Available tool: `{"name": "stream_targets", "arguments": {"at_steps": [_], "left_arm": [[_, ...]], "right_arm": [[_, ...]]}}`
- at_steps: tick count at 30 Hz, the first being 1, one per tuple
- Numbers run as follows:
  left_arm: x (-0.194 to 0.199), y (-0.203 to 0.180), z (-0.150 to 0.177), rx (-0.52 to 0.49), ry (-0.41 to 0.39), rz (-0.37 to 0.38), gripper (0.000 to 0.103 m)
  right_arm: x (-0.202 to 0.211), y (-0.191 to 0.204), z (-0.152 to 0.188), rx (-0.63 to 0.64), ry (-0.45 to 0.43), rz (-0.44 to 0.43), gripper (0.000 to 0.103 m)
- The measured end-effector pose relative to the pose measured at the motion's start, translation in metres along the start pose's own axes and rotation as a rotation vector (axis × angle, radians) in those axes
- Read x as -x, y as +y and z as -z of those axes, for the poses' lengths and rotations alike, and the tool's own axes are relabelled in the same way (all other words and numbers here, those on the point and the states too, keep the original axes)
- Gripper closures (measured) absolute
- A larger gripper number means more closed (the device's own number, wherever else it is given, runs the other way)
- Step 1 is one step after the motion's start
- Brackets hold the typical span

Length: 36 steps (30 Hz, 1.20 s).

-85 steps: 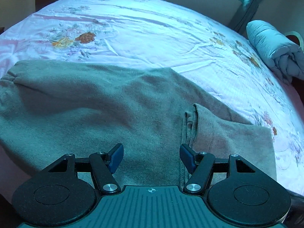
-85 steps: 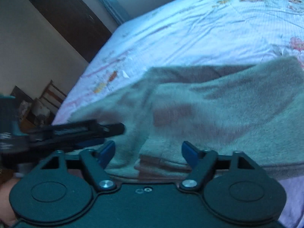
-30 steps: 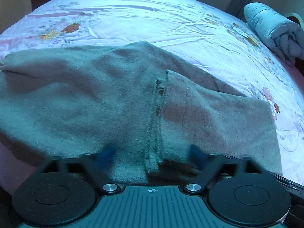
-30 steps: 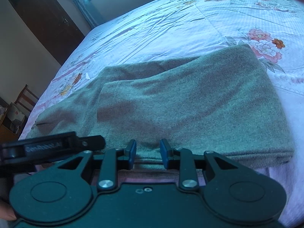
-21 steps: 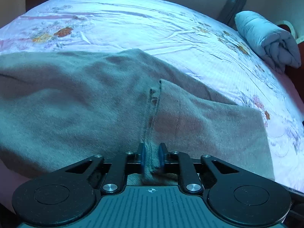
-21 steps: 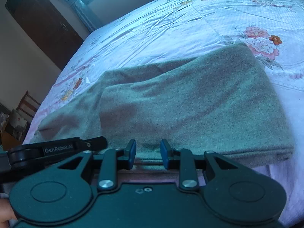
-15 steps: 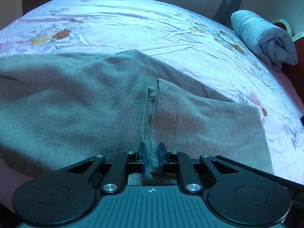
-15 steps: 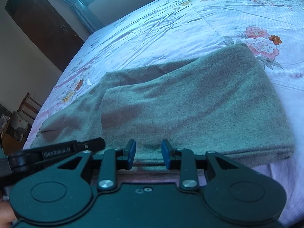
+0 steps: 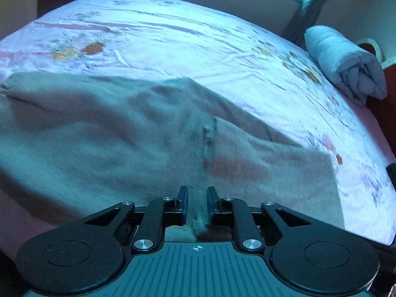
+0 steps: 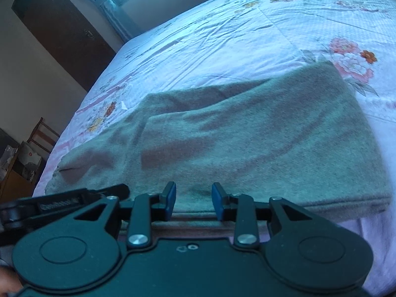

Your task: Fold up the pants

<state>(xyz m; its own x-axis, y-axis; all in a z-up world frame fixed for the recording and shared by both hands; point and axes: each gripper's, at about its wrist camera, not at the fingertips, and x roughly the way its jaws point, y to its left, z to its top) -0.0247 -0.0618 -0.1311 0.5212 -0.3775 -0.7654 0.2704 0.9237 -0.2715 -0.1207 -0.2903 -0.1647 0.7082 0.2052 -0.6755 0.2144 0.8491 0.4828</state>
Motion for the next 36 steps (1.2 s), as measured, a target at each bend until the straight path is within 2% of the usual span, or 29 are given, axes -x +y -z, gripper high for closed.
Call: {"name": "stream_targets", "arguments": {"at_steps": [1,3,11,15,20,25,29,32,36], "left_arm": [[0.003,0.004,-0.002,0.001,-0.013,-0.016,0.056],[0.01,0.015,-0.004,0.01,-0.048,-0.044,0.038],[0.017,0.061,-0.016,0.052,-0.057,-0.126,0.038],[0.022,0.088,-0.019,0.112,-0.065,-0.158,0.038],[0.02,0.101,-0.035,0.088,-0.079,-0.164,0.038],[0.002,0.106,-0.059,0.038,-0.059,-0.157,0.038],[-0.02,0.105,-0.076,0.012,-0.044,-0.147,0.038],[-0.041,0.112,-0.085,0.004,-0.021,-0.183,0.038],[-0.064,0.139,-0.089,0.045,0.02,-0.221,0.04]], "right_arm": [[-0.002,0.003,-0.001,0.006,0.004,-0.007,0.079],[-0.004,0.01,-0.001,0.025,0.006,-0.017,0.079],[-0.008,0.029,-0.002,0.072,0.021,-0.046,0.08],[-0.01,0.034,-0.003,0.085,0.025,-0.052,0.08],[-0.017,0.049,-0.006,0.124,0.022,-0.052,0.081],[-0.03,0.071,-0.024,0.173,0.012,-0.067,0.083],[-0.055,0.09,-0.045,0.198,0.023,-0.077,0.087],[-0.08,0.104,-0.057,0.204,0.036,-0.086,0.092],[-0.117,0.116,-0.076,0.179,0.076,-0.091,0.098]]}}
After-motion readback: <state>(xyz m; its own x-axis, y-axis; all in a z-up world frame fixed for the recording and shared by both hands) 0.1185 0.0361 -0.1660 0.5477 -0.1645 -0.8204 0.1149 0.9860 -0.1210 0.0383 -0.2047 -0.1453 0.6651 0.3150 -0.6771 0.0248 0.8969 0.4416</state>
